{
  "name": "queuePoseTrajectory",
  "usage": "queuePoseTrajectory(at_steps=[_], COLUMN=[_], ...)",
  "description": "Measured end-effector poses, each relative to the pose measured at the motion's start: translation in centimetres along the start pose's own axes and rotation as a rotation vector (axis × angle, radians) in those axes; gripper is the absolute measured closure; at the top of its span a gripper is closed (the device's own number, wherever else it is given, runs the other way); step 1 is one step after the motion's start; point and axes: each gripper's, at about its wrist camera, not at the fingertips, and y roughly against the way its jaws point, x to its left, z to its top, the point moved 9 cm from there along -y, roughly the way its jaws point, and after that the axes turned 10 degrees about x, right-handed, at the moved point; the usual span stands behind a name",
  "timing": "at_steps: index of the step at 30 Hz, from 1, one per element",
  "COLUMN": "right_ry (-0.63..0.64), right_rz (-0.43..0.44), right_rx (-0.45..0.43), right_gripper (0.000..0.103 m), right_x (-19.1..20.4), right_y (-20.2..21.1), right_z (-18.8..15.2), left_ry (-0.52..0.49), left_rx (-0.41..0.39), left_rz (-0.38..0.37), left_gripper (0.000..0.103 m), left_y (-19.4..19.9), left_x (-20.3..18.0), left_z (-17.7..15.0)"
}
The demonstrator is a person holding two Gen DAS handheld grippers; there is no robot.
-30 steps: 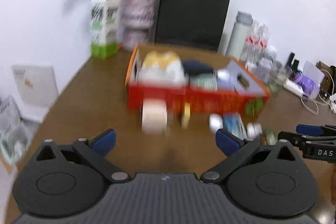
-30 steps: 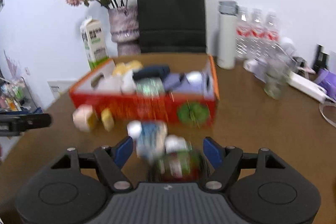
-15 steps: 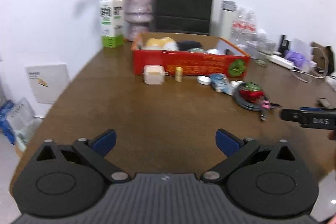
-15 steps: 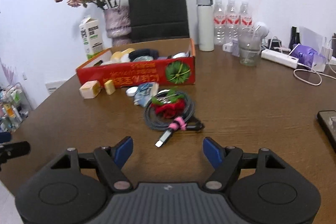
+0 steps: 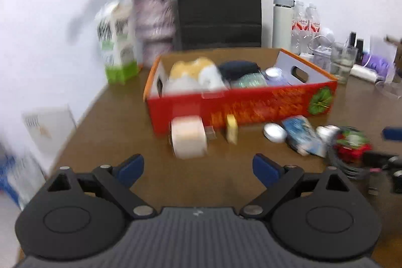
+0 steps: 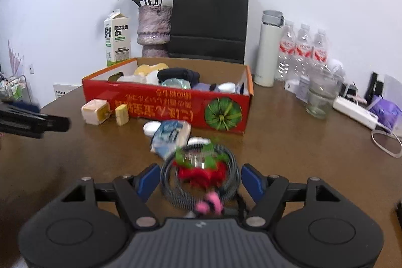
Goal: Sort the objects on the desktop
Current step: 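Grasp the white square plug with the left tool while the right tool grasps the red rose clip, then carry the plug with the left tool over the box while the right tool carries the rose clip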
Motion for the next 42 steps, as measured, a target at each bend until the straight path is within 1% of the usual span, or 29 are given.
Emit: queuePoseTrajectory(at_steps=[1,3,4,6,8,9,10,12,13,14,15,16,17,18,19,20,23,26,28,31,35,39,42], right_ry=[0.015,0.040,0.042,0.036,0.035,0.038,0.038,0.024,0.013,-0.001,-0.011,-0.018,-0.023,-0.028,-0.035,-0.047,-0.101,-0.104,-0.098,-0.077,-0.035,-0.026,-0.028], right_rz=[-0.011,-0.034,-0.032,0.005,0.013,0.010,0.010,0.019,0.025,0.030,0.032,0.032,0.033,0.037,0.043,0.059,0.143,0.165,0.167,0.161,0.140,0.120,0.112], right_rx=[-0.002,0.000,0.008,0.033,0.041,0.041,0.045,0.051,0.052,0.051,0.051,0.050,0.045,0.032,0.020,0.006,-0.031,-0.069,-0.091,-0.106,-0.117,-0.117,-0.138], right_gripper=[0.034,0.037,0.044,0.051,0.051,0.054,0.059,0.064,0.065,0.066,0.067,0.068,0.068,0.069,0.069,0.069,0.069,0.069,0.069,0.069,0.069,0.069,0.069], right_x=[0.1,0.3,0.2,0.3,0.3,0.4,0.5,0.3,0.2,0.1,-0.1,-0.3,-0.4,-0.4,-0.5,-0.4,-0.3,0.2,0.6,1.3,2.7,2.9,2.7], right_y=[-0.6,-1.7,-2.2,-3.1,-3.6,-3.8,-3.9,-4.2,-4.3,-4.3,-4.2,-4.1,-3.8,-3.4,-3.0,-2.3,-0.4,1.5,2.8,4.4,6.4,7.3,8.6], right_z=[0.4,0.9,1.0,0.8,0.6,0.5,0.5,0.6,0.6,0.7,0.7,0.7,0.8,0.9,1.1,1.3,1.8,2.2,2.4,2.3,1.0,0.1,0.1], left_ry=[-0.012,-0.010,0.001,0.026,0.045,0.055,0.058,0.064,0.071,0.088,0.121,0.144,0.154,0.160,0.166,0.173,0.206,0.211,0.210,0.217,0.225,0.187,0.180], left_rx=[-0.016,-0.003,0.005,0.007,0.019,0.024,0.028,0.045,0.060,0.083,0.081,0.079,0.078,0.069,0.060,0.067,0.079,0.079,0.059,0.029,-0.011,-0.018,-0.033], left_rz=[0.019,0.016,-0.004,-0.043,-0.066,-0.066,-0.068,-0.070,-0.076,-0.080,-0.089,-0.088,-0.099,-0.108,-0.112,-0.117,-0.123,-0.116,-0.100,-0.105,-0.108,-0.078,-0.117], left_gripper=[0.007,0.007,0.008,0.008,0.011,0.012,0.015,0.029,0.043,0.046,0.050,0.056,0.057,0.060,0.060,0.061,0.061,0.061,0.061,0.061,0.061,0.061,0.061], left_y=[-1.0,-2.9,-3.8,-4.9,-5.9,-6.4,-6.8,-7.7,-8.2,-8.6,-8.6,-8.6,-8.4,-8.1,-7.7,-7.5,-6.2,-4.1,-2.0,1.8,6.7,9.5,11.1], left_x=[0.1,0.3,0.4,0.6,0.6,0.7,0.8,0.9,1.0,1.2,1.5,1.9,2.1,2.2,2.3,2.3,2.3,1.9,1.5,0.5,-1.3,-3.5,-4.7], left_z=[0.5,1.1,1.3,1.8,2.4,2.6,2.9,3.1,3.1,2.9,2.9,2.9,2.9,2.9,2.7,2.6,1.6,0.6,-0.1,-1.1,-3.2,-5.1,-5.3])
